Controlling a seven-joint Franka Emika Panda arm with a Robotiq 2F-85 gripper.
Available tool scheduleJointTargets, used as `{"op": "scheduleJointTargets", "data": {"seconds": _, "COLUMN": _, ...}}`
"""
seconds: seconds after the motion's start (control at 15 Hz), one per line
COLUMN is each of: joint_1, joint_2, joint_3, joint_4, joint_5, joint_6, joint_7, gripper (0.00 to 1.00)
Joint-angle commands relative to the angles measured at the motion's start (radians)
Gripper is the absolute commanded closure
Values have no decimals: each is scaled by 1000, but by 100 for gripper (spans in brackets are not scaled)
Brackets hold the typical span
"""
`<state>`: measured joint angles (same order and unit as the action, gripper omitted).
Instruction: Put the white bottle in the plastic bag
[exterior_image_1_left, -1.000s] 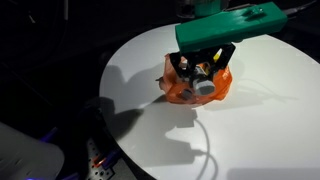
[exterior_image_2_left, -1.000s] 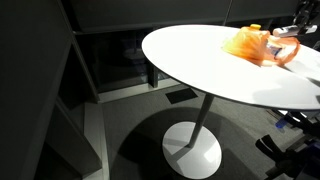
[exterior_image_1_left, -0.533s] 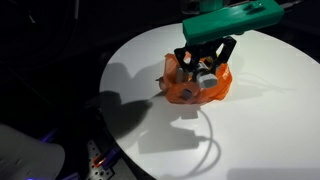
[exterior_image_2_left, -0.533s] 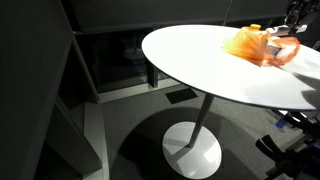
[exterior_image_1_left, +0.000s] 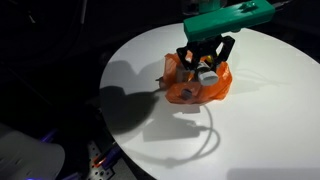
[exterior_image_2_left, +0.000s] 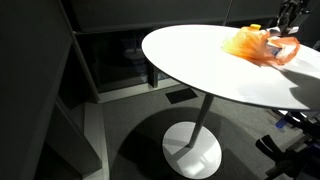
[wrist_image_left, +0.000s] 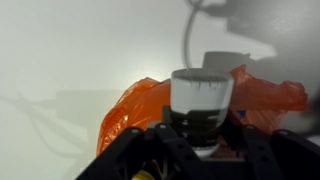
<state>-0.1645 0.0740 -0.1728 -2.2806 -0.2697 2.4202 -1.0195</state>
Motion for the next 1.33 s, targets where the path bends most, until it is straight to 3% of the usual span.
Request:
{"op": "scheduleJointTargets", "data": {"seconds": 0.0, "joint_1": 3, "joint_2": 20, "joint_3": 9, "joint_4": 40, "joint_5": -29, "joint_6": -30, "joint_7": 48, "gripper": 75}}
{"op": "scheduleJointTargets", "data": {"seconds": 1.27, "joint_1": 23, "joint_2": 108, "joint_3": 71, "joint_4": 78, "joint_5": 23, "joint_6": -40, "joint_7": 62, "gripper": 75}}
